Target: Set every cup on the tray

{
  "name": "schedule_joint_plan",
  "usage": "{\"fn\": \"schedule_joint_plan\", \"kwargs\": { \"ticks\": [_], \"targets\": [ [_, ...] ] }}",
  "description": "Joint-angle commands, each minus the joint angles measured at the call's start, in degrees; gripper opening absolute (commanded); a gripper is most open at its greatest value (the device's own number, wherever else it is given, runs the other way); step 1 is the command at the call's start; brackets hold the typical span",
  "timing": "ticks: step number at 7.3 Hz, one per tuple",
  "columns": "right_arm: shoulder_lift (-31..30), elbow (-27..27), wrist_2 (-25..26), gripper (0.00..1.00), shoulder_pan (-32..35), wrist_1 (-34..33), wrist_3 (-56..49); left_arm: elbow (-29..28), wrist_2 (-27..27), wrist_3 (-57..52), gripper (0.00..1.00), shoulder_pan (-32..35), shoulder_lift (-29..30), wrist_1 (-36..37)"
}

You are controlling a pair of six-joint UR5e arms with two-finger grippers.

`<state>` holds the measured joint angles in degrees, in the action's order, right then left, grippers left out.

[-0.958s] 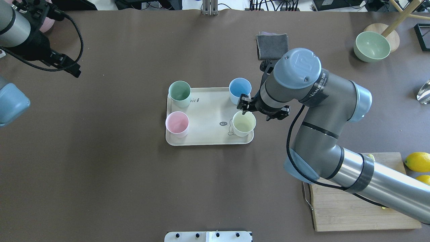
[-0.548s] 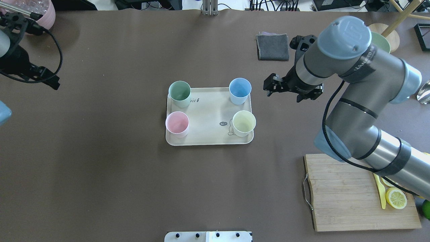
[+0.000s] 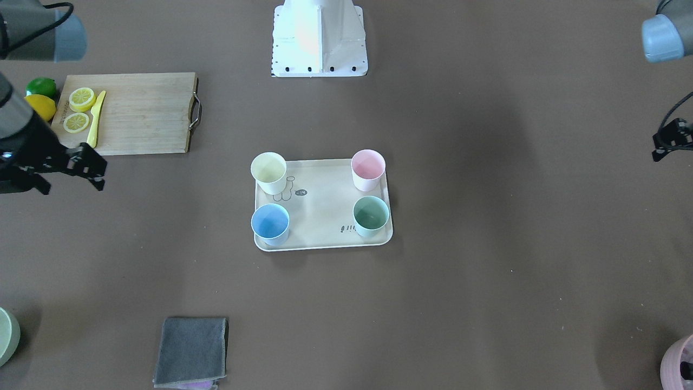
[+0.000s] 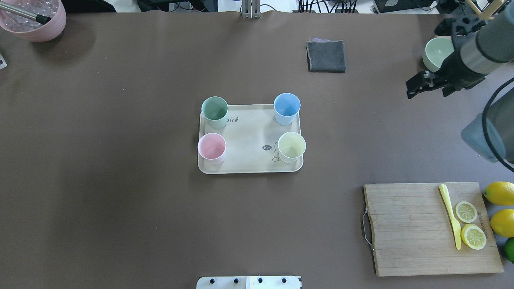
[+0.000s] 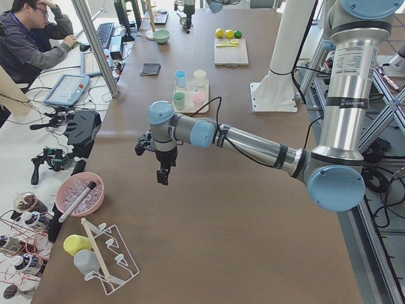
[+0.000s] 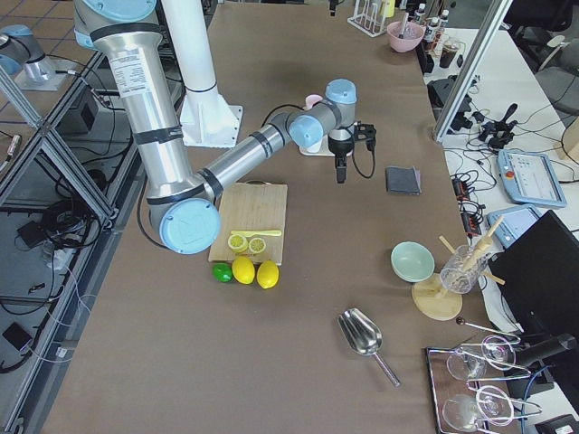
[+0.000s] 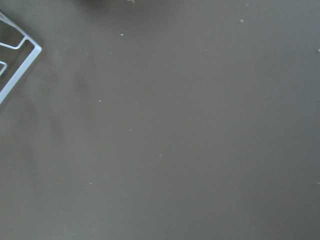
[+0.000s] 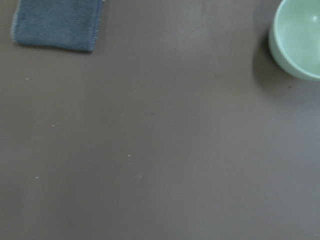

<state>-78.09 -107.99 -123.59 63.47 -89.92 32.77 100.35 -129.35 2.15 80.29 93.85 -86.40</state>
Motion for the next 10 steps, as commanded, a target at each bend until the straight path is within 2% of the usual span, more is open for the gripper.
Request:
{"fn": "schedule_joint_plan", "kwargs": {
  "ticks": [1, 2, 3, 4, 6, 7, 8, 10],
  "targets": [
    [-1.6, 1.2, -1.2, 1.00, 10.5, -7.4, -19.0, -7.4, -4.3, -15.7, 0.99, 9.8, -0.2, 0.6],
    [-2.1, 2.2, -2.0, 1.00, 14.5, -10.6, -25.8, -7.3, -3.6, -17.5, 0.99, 13.7, -0.2, 4.6],
    [-3.6, 6.8, -5.7, 1.00, 18.8, -11.4, -33.9, -7.2, -3.3, -17.5, 0.99, 14.2, -0.4, 5.4],
    [-9.0, 9.4, -6.0, 1.00, 19.2, -10.6, -36.9, -7.6, -3.4, -17.1, 0.99, 14.1, -0.7, 6.0],
    [-15.7, 10.8, -2.0, 1.00, 19.8, -5.6, -36.3, -7.2, -3.4, -16.8, 0.99, 14.2, -3.0, 5.7],
    [-15.9, 11.4, -2.3, 1.00, 19.9, -3.2, -36.1, -7.1, -3.4, -16.9, 0.99, 14.2, -3.1, 5.7],
    [-15.6, 11.1, -3.1, 1.00, 20.1, -2.7, -36.0, -7.4, -3.5, -16.7, 0.99, 14.1, -3.0, 6.0],
    [-16.1, 11.3, -8.1, 1.00, 21.7, -2.6, -36.1, -7.4, -3.4, -16.7, 0.99, 14.0, -2.9, 6.0]
  ]
}}
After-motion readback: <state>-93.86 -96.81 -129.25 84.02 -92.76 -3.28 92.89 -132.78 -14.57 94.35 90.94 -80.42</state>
